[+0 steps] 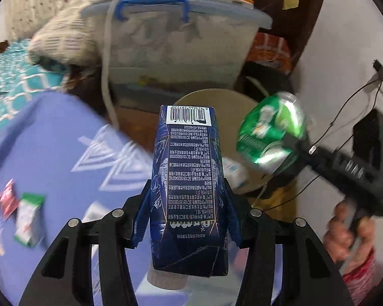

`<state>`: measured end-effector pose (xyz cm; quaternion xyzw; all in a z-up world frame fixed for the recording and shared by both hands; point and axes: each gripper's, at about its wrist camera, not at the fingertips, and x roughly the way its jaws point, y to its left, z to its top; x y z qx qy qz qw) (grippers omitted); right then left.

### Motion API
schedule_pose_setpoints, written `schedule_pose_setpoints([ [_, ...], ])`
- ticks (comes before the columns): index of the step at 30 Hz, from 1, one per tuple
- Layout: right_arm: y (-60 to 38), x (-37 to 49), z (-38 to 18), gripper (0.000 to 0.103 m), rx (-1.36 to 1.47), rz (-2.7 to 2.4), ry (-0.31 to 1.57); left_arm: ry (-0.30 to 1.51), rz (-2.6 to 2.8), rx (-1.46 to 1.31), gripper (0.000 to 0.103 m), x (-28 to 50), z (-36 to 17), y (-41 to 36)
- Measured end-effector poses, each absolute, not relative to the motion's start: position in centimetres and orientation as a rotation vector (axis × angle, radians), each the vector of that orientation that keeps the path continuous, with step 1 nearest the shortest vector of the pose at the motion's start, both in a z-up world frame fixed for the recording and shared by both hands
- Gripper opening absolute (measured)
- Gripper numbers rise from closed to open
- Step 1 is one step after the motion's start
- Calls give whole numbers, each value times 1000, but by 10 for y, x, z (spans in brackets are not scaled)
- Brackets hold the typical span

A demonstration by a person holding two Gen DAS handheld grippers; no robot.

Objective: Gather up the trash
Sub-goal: 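Carry the blue carton and green can to the bin and release both, then move both tools back over the table toward the remaining trash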

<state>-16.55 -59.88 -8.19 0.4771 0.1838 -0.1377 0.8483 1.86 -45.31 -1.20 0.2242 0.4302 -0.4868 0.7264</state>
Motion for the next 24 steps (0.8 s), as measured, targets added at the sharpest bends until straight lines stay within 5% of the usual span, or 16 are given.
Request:
schedule_pose_setpoints([
  [6,-607,-157,-94,21,982,-342,428,1048,-1141,427,54,28,-24,-503],
  [8,-606,-155,-94,59,976,-356,434,1052,-1119,421,85,31,-26,-514],
  [10,-604,-159,-91,74,981,-371,386,1012,-1098,407,85,32,-21,-515],
  [24,-546,-154,-65,71,985,-306,356,889,-862,353,84,41,-13,-337],
])
